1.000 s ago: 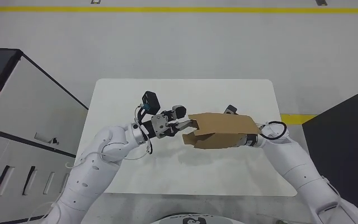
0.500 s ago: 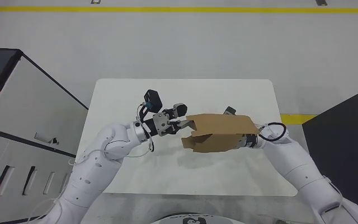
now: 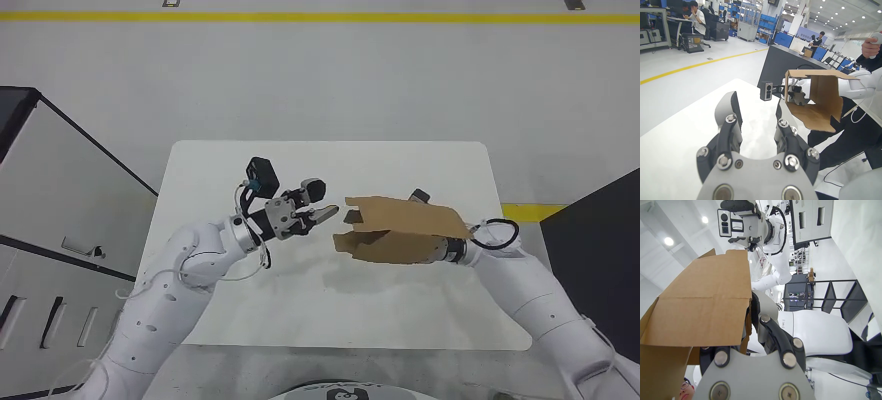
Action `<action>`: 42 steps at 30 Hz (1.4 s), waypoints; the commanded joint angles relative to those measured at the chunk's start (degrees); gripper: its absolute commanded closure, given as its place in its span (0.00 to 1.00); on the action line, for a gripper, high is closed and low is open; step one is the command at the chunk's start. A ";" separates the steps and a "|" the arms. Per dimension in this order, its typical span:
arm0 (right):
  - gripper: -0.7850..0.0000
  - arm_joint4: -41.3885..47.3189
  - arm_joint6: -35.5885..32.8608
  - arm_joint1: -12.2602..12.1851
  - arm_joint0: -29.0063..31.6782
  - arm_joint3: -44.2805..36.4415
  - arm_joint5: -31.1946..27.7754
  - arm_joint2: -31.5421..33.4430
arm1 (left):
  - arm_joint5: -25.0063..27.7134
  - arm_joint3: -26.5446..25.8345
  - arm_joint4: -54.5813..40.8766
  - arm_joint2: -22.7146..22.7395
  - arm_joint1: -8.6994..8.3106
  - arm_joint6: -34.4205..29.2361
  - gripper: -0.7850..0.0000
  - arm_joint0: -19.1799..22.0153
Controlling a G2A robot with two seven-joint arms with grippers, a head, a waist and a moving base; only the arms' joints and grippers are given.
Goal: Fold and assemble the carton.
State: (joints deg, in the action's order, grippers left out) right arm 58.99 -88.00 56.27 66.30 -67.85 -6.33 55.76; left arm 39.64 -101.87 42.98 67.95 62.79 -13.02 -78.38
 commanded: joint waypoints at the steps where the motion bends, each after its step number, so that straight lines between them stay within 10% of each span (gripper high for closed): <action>1: 1.00 0.48 0.00 0.07 -0.02 0.40 0.00 0.20 | 0.04 -1.35 -0.01 0.63 -0.19 -0.51 0.50 -1.04; 42: 1.00 -1.69 8.72 1.86 2.11 0.13 1.58 3.90 | 0.26 -4.98 1.28 -5.17 0.16 -2.37 0.51 -0.66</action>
State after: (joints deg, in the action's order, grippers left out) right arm 57.42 -79.49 58.07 68.49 -67.76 -4.96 59.69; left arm 39.88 -106.88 44.27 62.87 62.95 -15.35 -79.11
